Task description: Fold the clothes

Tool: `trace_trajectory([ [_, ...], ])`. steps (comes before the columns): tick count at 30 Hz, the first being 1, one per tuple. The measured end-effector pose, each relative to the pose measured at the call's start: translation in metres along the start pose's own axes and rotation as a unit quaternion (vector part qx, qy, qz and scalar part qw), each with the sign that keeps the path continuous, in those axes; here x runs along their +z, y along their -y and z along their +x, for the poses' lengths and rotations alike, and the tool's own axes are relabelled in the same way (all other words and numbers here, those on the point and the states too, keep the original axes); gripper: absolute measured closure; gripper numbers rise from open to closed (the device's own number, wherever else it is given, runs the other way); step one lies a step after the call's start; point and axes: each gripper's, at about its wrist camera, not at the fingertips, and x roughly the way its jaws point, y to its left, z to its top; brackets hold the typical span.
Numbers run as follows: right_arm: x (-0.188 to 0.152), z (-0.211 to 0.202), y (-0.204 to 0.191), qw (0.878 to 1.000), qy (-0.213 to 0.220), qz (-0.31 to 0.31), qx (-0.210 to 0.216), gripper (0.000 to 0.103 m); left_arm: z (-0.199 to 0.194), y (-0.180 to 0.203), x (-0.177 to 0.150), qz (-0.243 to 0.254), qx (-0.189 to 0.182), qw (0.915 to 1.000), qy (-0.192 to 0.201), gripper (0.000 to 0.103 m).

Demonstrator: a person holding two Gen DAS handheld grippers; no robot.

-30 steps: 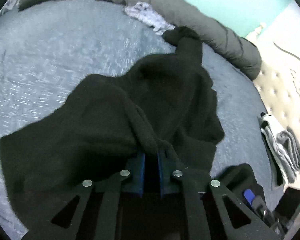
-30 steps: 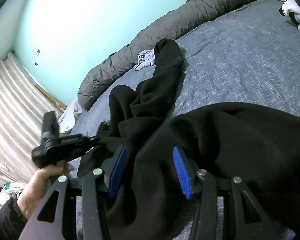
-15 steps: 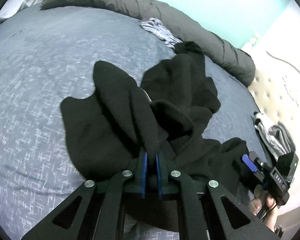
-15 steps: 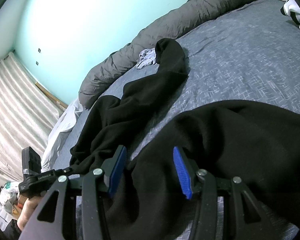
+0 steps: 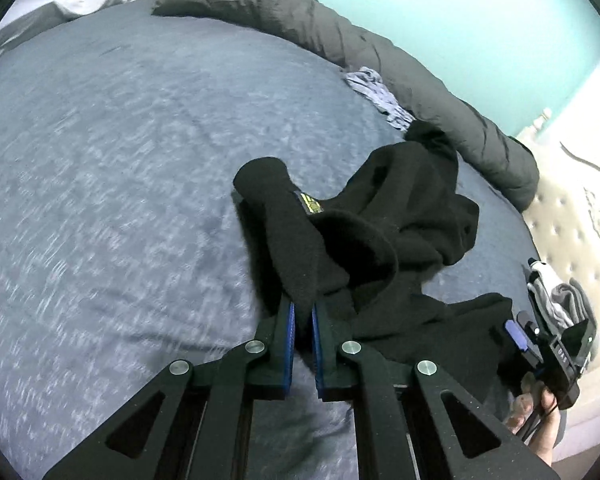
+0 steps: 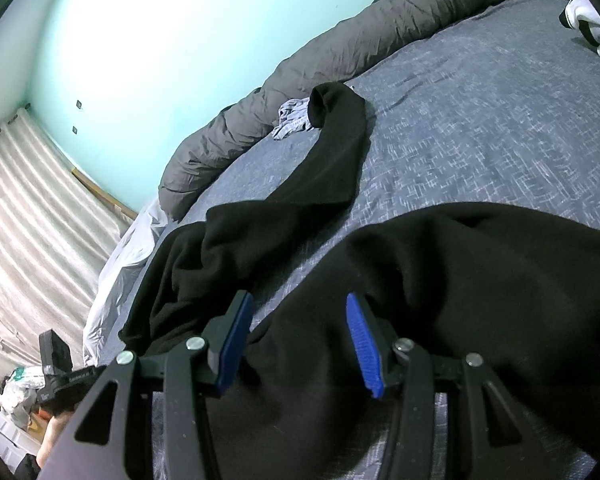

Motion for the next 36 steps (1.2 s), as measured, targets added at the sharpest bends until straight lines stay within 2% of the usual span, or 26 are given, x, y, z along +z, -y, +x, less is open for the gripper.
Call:
trace_trajectory([
  [3, -0.002, 0.002, -0.001, 1.0, -0.004, -0.002, -0.002, 0.053, -0.001, -0.001, -0.003, -0.004, -0.021, 0.9997, -0.006, 0.095],
  [7, -0.005, 0.005, -0.003, 1.0, -0.01, -0.004, -0.004, 0.053, -0.012, -0.001, 0.0, 0.001, -0.023, 0.9996, 0.016, 0.092],
  [10, -0.006, 0.007, -0.004, 1.0, -0.013, -0.004, -0.005, 0.053, -0.017, -0.008, 0.015, -0.007, -0.018, 0.9993, 0.033, 0.091],
  [13, -0.007, 0.008, -0.002, 1.0, -0.014, -0.002, -0.006, 0.053, -0.009, -0.009, 0.036, 0.006, -0.01, 0.9996, 0.027, 0.075],
  [15, -0.008, 0.008, -0.002, 1.0, -0.015, -0.002, -0.007, 0.053, 0.003, -0.002, 0.053, 0.024, -0.004, 0.9996, 0.016, 0.051],
  [20, -0.008, 0.008, -0.002, 1.0, -0.015, -0.001, -0.008, 0.053, 0.042, 0.033, 0.097, 0.055, -0.004, 0.9985, -0.007, 0.04],
  [24, -0.006, 0.009, 0.002, 1.0, -0.015, 0.004, -0.007, 0.053, 0.085, 0.058, 0.121, 0.075, -0.004, 0.9964, -0.039, 0.039],
  [27, -0.006, 0.009, 0.003, 1.0, -0.015, 0.005, -0.006, 0.053, 0.113, 0.062, 0.124, 0.066, -0.003, 0.9958, -0.063, 0.039],
  [31, -0.005, 0.009, 0.007, 1.0, -0.014, 0.011, -0.004, 0.053, 0.137, 0.075, 0.111, 0.08, -0.014, 0.9927, -0.089, 0.04],
  [36, -0.004, 0.008, 0.009, 1.0, -0.013, 0.016, -0.004, 0.053, 0.153, 0.104, 0.08, 0.134, -0.03, 0.9831, -0.121, 0.05],
])
